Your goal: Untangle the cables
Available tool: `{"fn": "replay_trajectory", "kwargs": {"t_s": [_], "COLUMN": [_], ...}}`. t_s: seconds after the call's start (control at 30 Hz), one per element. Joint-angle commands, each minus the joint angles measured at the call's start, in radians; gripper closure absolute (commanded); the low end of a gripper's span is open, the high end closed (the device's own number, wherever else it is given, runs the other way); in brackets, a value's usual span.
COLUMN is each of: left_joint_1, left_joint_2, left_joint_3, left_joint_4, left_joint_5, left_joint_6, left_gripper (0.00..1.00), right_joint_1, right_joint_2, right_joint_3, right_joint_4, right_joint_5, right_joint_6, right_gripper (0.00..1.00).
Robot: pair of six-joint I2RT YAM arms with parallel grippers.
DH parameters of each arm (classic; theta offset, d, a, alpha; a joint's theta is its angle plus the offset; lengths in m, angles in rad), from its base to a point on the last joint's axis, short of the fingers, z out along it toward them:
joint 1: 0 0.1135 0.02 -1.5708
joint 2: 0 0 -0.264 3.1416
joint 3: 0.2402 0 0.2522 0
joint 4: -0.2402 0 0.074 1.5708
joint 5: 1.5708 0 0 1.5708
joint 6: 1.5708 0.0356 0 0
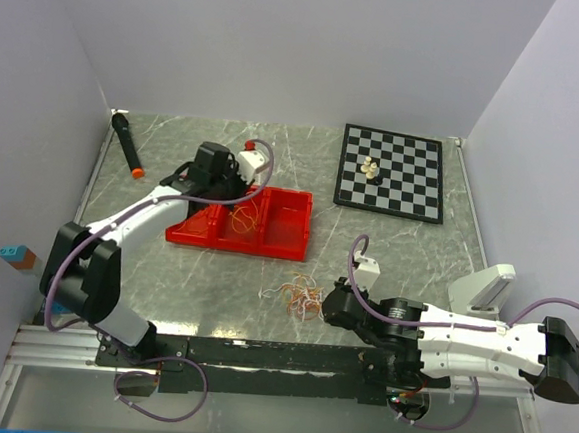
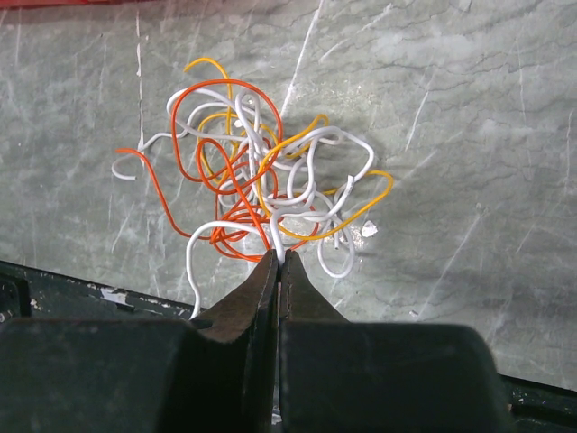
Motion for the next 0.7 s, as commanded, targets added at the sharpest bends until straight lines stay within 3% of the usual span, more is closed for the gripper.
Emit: {"fn": "replay_trajectory", "kwargs": {"t_s": [0.0, 0.23, 0.3, 0.5, 0.57, 0.67], "left_joint_1": [-0.027, -0.028, -0.030, -0.028, -0.028, -0.028], "left_joint_2": [0.061, 0.140, 0.138, 0.024, -0.002, -0.042], "left_joint_3": [-0.037, -0.063, -0.028, 0.074, 0.124, 0.181], "left_joint_4": [0.083, 0.127, 0.090, -0.034, -0.100, -0.184], "left_joint_5": [-0.062, -0.094, -0.073, 0.053, 0.093, 0.159], "left_joint_6": [-0.014, -0.027, -0.039, -0.042, -0.040, -0.025], "left_gripper": [0.99, 0.99, 0.90, 0.46, 0.37, 0.35], "right_joint_1": [-0.006, -0.007, -0.006, -0.009, -0.007, -0.007], "right_joint_2": [-0.002, -0.021, -0.024, -0.026, -0.022, -0.021], "right_joint_3": [-0.002, 0.000, 0.001, 0.000, 0.003, 0.004], "right_joint_4": [0.026, 0.026, 0.023, 0.030, 0.030, 0.035], "right_joint_5": [0.010, 0.015, 0.017, 0.015, 0.013, 0.010], "right_joint_6": [0.011, 0.007, 0.004, -0.004, -0.007, -0.013], "right_gripper": [1.00, 1.00, 1.00, 1.00, 1.00, 1.00]}}
